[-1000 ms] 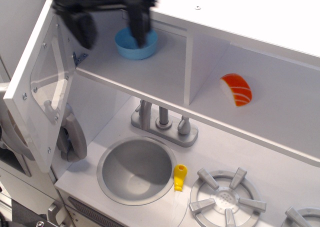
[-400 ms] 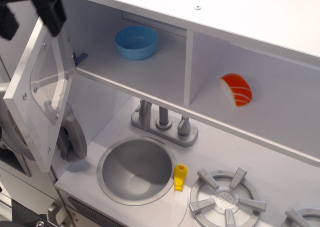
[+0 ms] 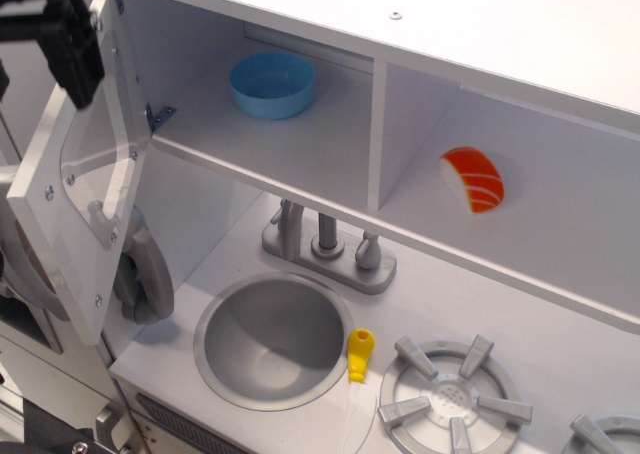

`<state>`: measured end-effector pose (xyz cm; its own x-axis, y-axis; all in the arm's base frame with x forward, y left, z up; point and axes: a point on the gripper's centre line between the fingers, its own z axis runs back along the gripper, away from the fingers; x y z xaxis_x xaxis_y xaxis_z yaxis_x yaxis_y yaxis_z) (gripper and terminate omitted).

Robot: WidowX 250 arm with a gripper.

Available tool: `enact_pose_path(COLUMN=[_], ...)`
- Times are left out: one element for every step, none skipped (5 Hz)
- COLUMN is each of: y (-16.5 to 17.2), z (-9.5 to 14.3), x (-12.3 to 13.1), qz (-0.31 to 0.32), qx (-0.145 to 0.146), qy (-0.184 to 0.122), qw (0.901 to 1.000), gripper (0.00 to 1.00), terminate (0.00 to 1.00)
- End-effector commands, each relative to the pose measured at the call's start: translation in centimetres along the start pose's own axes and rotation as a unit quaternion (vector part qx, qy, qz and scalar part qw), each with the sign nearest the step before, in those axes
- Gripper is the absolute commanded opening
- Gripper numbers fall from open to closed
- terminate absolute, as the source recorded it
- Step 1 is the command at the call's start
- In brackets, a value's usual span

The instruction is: Close microwave

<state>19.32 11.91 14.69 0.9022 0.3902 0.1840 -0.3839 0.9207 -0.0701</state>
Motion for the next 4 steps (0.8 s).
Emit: enact_pose_path(y=[-1.2, -3.7, -6.5, -10.5], z=[-1.5, -2.1, -2.5, -2.0], x=[-0.2, 0.2, 0.6, 0.5], qz=[0.006, 0.022, 0.033, 0.043], qx=[0.003, -0.016, -0.028, -0.060], qy=[0.009, 0.013, 0.008, 0.019], qw=[0.9999, 0.9996, 0.9990, 0.9971], gripper=[1.00, 1.00, 1.00, 1.00], terminate=[0.00, 0.00, 0.00, 0.00])
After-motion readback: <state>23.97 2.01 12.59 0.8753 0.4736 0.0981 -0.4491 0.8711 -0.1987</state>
